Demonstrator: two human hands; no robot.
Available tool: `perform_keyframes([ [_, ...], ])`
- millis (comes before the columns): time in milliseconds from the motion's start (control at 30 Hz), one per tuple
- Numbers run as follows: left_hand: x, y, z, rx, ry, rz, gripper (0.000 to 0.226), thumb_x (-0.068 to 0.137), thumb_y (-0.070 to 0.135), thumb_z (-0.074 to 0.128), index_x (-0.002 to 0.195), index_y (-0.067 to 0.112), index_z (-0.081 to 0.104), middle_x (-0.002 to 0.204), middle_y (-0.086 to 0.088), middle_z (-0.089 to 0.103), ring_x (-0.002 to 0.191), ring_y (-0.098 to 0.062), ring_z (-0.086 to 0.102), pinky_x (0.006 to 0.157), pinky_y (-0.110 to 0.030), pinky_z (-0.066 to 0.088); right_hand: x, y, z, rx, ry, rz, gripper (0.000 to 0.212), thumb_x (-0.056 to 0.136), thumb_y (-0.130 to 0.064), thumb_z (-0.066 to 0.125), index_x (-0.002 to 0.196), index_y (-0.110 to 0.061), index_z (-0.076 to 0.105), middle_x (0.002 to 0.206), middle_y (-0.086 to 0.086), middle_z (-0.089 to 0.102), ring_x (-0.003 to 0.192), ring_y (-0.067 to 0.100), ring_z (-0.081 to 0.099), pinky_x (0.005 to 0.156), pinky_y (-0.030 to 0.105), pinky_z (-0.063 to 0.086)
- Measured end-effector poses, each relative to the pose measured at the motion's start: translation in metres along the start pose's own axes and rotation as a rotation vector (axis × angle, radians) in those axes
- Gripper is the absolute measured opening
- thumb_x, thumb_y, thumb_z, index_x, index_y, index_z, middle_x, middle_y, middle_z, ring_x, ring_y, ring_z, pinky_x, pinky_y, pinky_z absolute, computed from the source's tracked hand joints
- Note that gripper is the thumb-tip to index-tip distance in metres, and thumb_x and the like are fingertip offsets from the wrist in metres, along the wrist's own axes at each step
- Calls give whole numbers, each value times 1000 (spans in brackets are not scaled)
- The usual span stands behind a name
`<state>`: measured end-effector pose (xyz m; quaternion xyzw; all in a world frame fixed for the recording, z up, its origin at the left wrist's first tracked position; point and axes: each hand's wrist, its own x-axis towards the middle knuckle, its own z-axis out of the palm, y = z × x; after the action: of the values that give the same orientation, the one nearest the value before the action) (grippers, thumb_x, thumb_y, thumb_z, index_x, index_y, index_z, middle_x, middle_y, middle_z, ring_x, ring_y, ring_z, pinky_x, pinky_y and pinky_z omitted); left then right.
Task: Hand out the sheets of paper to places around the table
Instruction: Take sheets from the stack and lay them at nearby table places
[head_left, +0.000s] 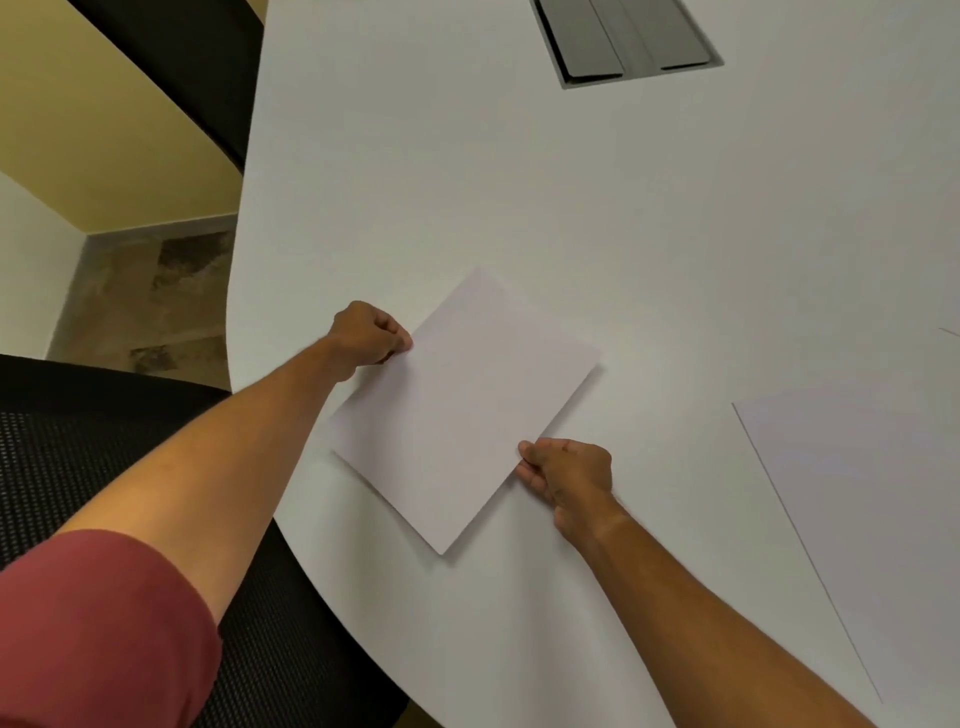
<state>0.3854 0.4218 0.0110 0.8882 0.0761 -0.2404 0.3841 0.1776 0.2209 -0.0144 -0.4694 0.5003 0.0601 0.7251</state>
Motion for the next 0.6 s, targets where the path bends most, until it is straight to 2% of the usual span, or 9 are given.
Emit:
perform_keyframes([
  [133,12,5,10,36,28,50,9,78,4,72,74,11,75,68,5,68,63,-8,60,57,-17,47,2,5,8,32,27,4,7,78,5,77,79,3,70,91,16,73,78,22,75,68,29,61],
  [233,21,6,16,49,49,82,5,76,6,72,78,9,76,72,4,68,67,-9,60,59,-18,47,4,9,11,36,33,4,9,77,4,78,81,3,71,90,16,74,76,21,75,68,28,61],
  [367,28,4,19,71,52,80,9,77,8,73,70,14,73,72,6,67,66,-8,59,53,-17,43,5,9,15,14,57,0,8,77,4,78,81,3,71,88,14,74,77,22,75,67,27,61],
  [600,31,1,20,84,70,88,7,77,8,74,72,14,74,71,10,67,68,-4,60,57,-17,45,1,5,18,-23,91,5,11,74,5,80,76,1,70,83,13,72,75,25,73,65,28,61],
])
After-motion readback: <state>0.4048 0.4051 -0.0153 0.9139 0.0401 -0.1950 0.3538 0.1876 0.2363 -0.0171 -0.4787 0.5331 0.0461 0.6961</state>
